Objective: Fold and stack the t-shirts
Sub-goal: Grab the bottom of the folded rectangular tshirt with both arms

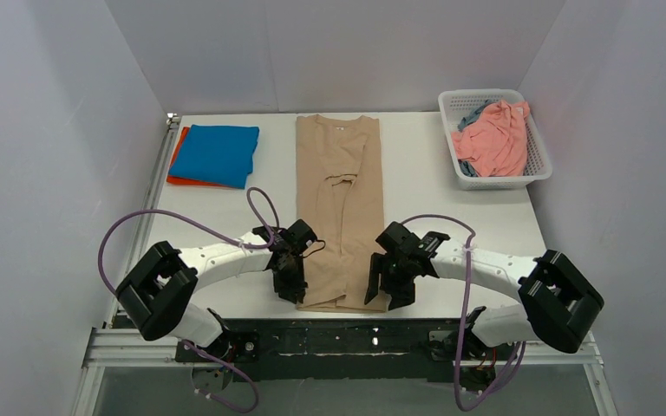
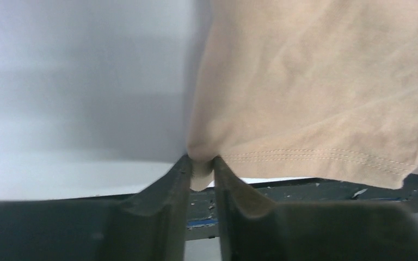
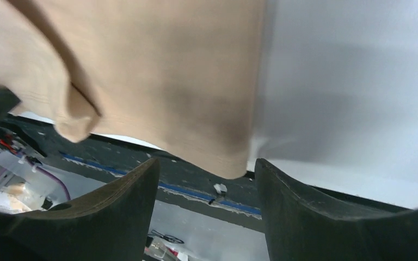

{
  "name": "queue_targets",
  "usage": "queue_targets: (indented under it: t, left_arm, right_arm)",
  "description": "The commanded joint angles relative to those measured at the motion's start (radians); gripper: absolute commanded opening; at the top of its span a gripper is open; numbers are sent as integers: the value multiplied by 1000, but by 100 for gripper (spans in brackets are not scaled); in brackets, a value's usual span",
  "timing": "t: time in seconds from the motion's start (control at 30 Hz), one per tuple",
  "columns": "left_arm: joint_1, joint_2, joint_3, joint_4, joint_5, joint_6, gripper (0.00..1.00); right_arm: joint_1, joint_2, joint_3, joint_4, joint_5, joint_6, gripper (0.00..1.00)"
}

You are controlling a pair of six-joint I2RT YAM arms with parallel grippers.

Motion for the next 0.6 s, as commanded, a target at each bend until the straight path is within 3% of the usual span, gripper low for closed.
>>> queue_targets:
  t: [0.0, 0.03, 0.07, 0.3, 0.57]
  left_arm:
    - [-4, 32, -71, -60, 4, 16, 8]
    - [-3, 29, -79, -57, 11, 12, 1]
    - [-3, 28, -85, -57, 19, 10, 0]
    - [-5, -5, -124, -36, 47, -29, 0]
    - [-5, -43, -148, -31, 25, -46, 0]
  right_arm:
    - [33, -46, -47, 3, -56, 57, 71]
    - [38, -49, -54, 5, -66, 64, 70]
    - [41, -51, -62, 10, -73, 71, 69]
    - [49, -15, -49, 58, -45, 72, 62]
    - [47, -19, -2, -39, 66, 77, 61]
